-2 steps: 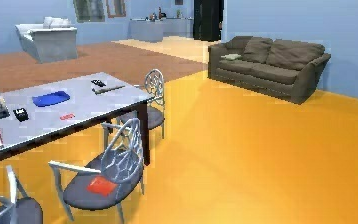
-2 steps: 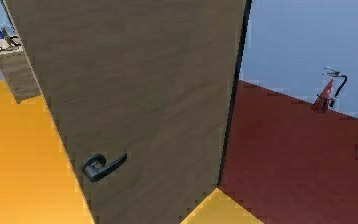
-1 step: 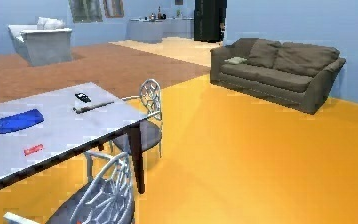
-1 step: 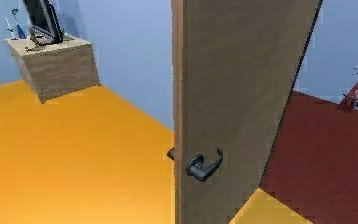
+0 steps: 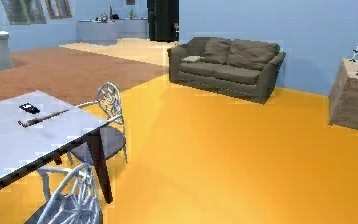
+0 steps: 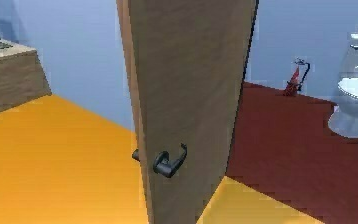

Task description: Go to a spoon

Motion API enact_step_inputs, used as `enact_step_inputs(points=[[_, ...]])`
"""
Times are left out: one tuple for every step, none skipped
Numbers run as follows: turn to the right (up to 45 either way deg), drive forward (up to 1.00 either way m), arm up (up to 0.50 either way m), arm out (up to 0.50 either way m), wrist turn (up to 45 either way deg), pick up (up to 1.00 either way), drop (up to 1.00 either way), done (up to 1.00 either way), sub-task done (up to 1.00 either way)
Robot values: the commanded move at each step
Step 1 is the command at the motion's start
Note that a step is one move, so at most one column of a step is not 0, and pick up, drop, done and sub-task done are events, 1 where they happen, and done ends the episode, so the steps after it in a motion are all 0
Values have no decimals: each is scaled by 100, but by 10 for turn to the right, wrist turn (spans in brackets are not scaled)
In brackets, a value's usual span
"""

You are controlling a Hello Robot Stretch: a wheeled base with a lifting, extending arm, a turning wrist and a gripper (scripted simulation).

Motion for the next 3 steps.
enact_step_inputs(points=[[0, 50, 0, 0, 0, 0, 0, 0, 0], [-30, 0, 0, 0, 0, 0, 0, 0, 0], [0, 100, 0, 0, 0, 0, 0, 0, 0]])
